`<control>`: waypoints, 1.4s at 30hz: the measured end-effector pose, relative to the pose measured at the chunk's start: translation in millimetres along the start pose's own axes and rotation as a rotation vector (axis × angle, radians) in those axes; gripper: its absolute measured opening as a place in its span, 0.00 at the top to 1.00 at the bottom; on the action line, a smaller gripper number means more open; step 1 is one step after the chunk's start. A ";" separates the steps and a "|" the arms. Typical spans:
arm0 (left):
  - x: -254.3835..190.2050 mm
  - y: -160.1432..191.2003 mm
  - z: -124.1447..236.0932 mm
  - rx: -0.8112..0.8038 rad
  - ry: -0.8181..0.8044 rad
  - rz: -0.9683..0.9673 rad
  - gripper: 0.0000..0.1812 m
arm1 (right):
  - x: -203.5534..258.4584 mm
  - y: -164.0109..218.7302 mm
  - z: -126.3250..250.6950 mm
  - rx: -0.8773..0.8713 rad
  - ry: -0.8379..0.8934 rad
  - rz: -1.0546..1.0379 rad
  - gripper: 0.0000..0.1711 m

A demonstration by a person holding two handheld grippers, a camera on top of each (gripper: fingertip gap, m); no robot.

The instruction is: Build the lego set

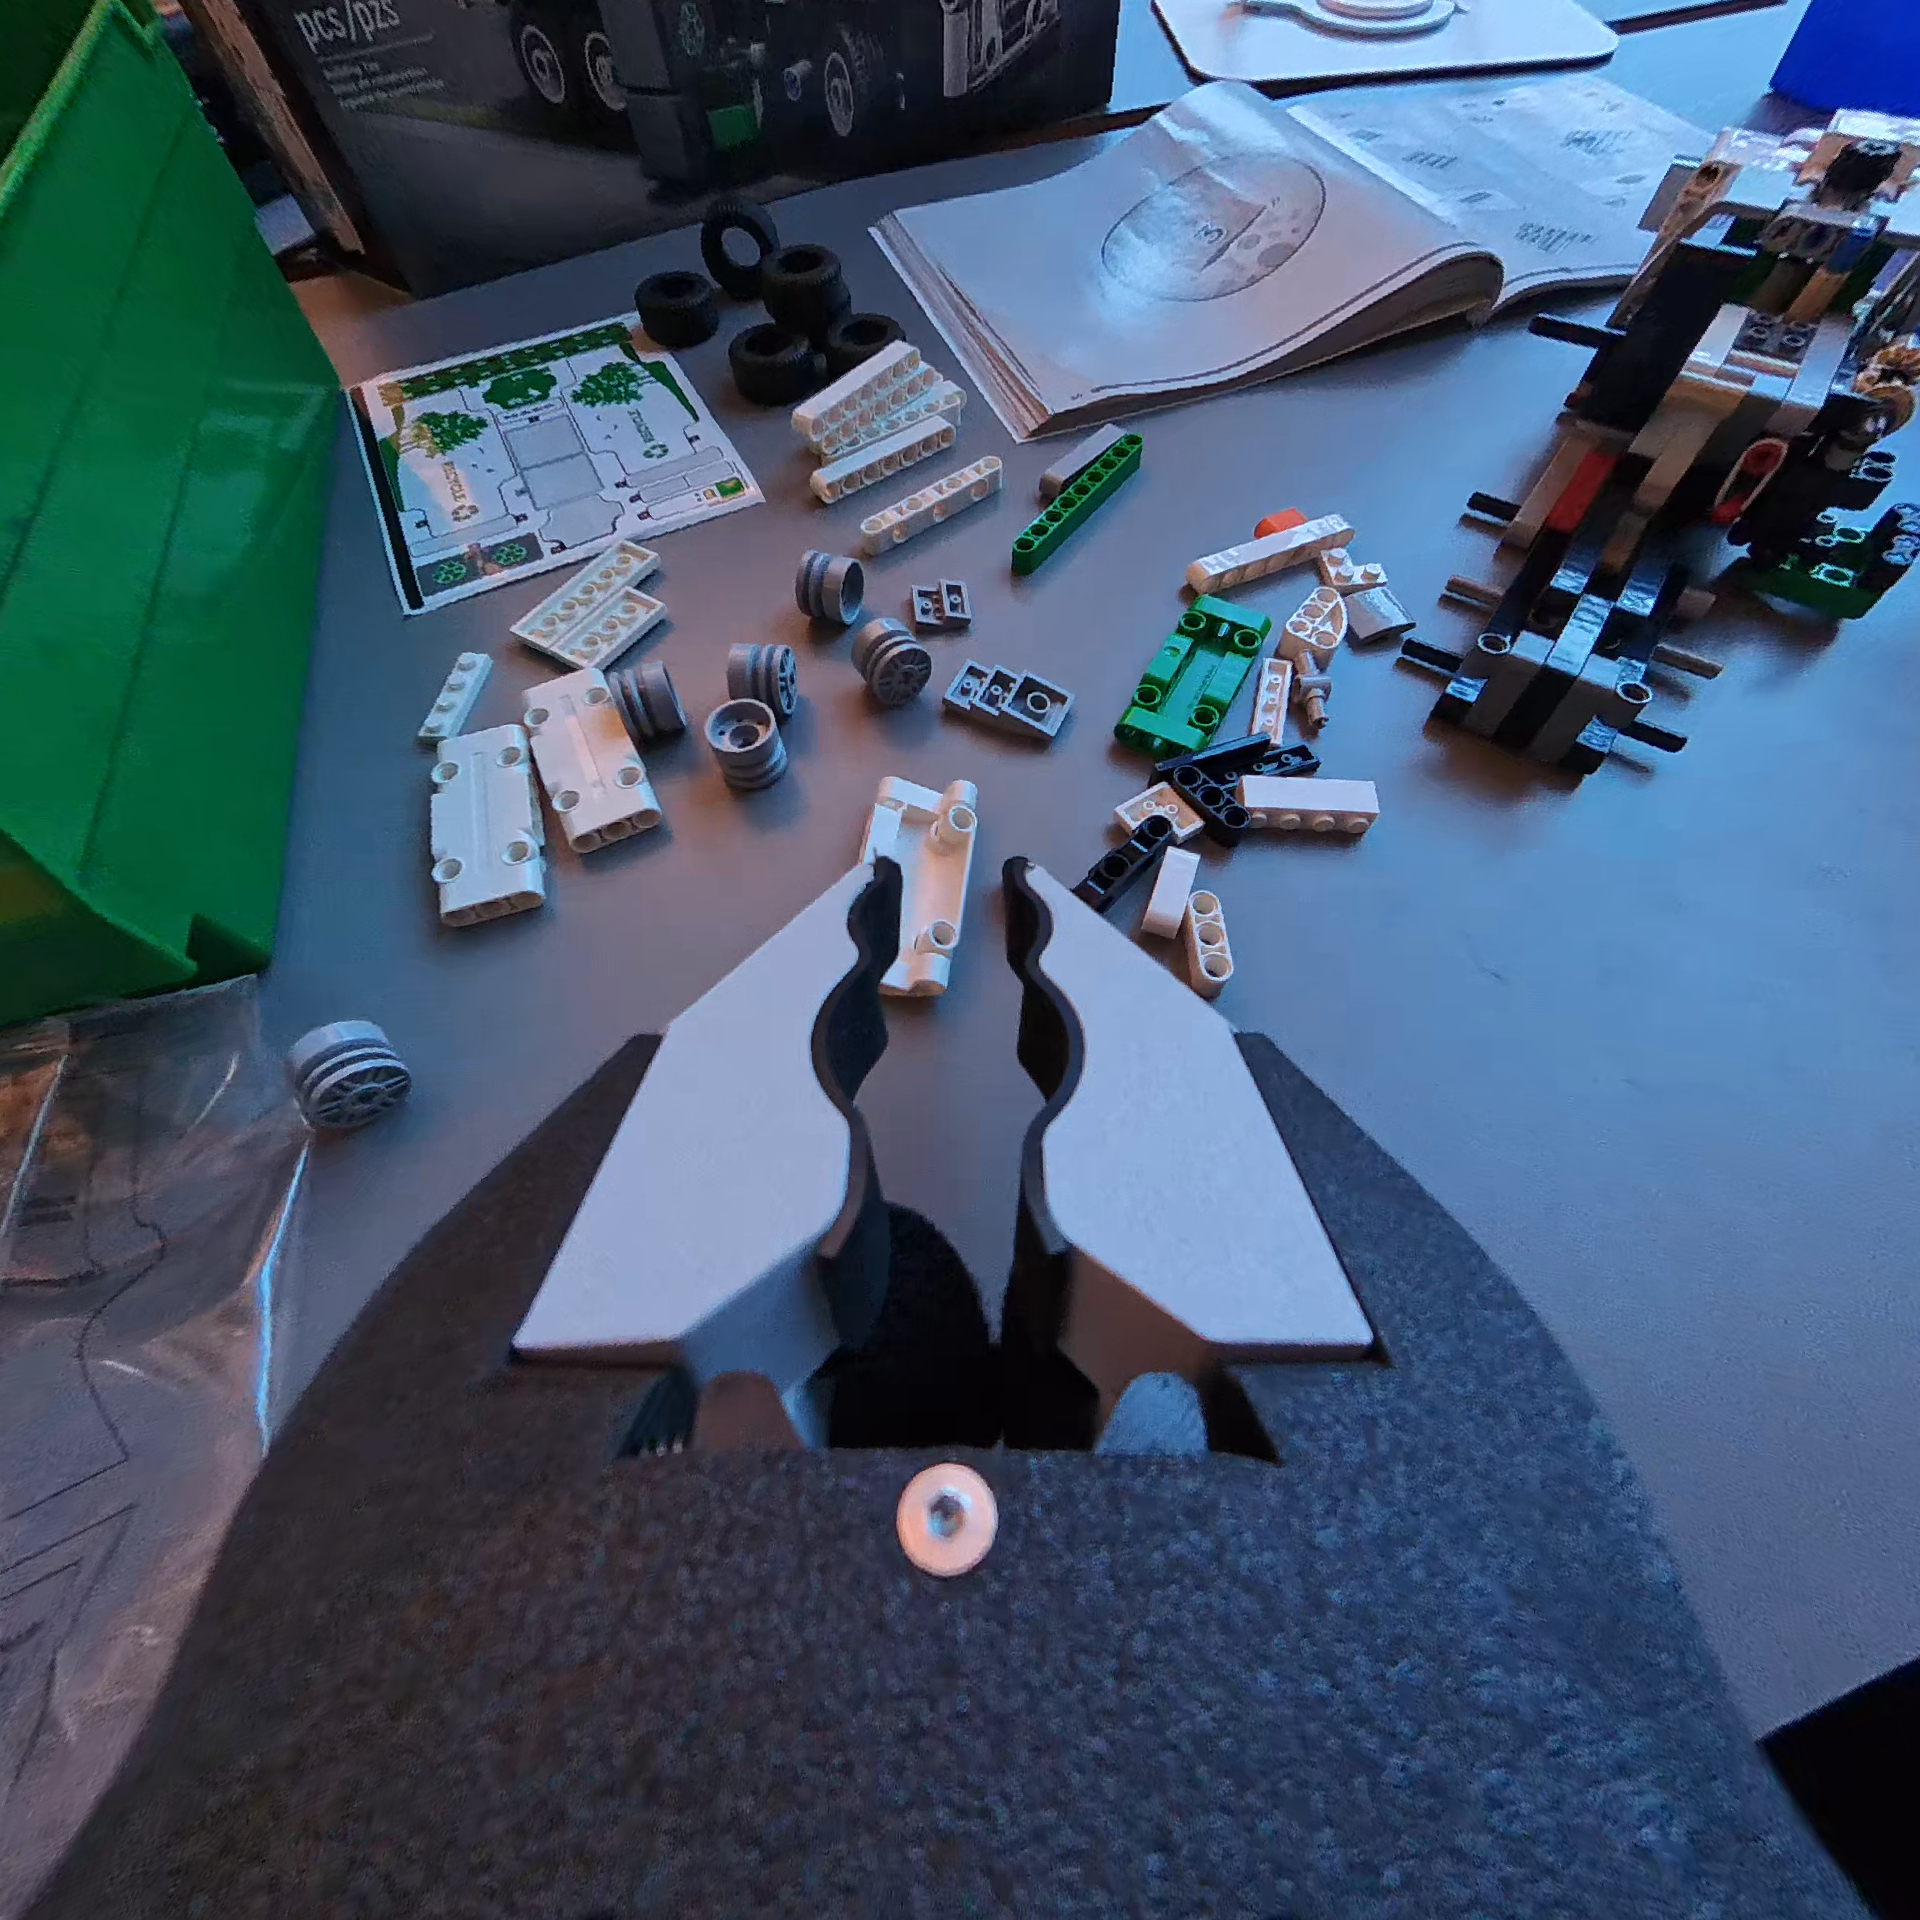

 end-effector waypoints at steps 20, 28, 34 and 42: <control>-6.9 3.4 -1.9 0.023 0.038 -0.024 0.90 | 0.9 1.1 0.2 0.006 -0.004 -0.002 0.85; -8.1 7.6 -4.5 0.055 0.059 -0.007 0.91 | 1.3 6.2 7.7 0.039 0.039 0.054 0.86; -12.0 -2.1 -6.1 0.014 0.032 -0.023 0.92 | -42.7 10.3 42.4 0.107 0.261 0.139 0.87; -45.8 -43.3 -37.1 -0.026 0.114 -0.099 0.92 | -71.0 30.0 12.7 0.391 0.288 0.178 0.89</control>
Point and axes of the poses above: each gripper's, where its closed fingertips meet, z back along the fingers, y out of its underside, x = y × z across the jaws, the point moved 1 cm from there along z, back along the fingers, and after that the axes turned 9 degrees about -x, right-handed, at the moved point
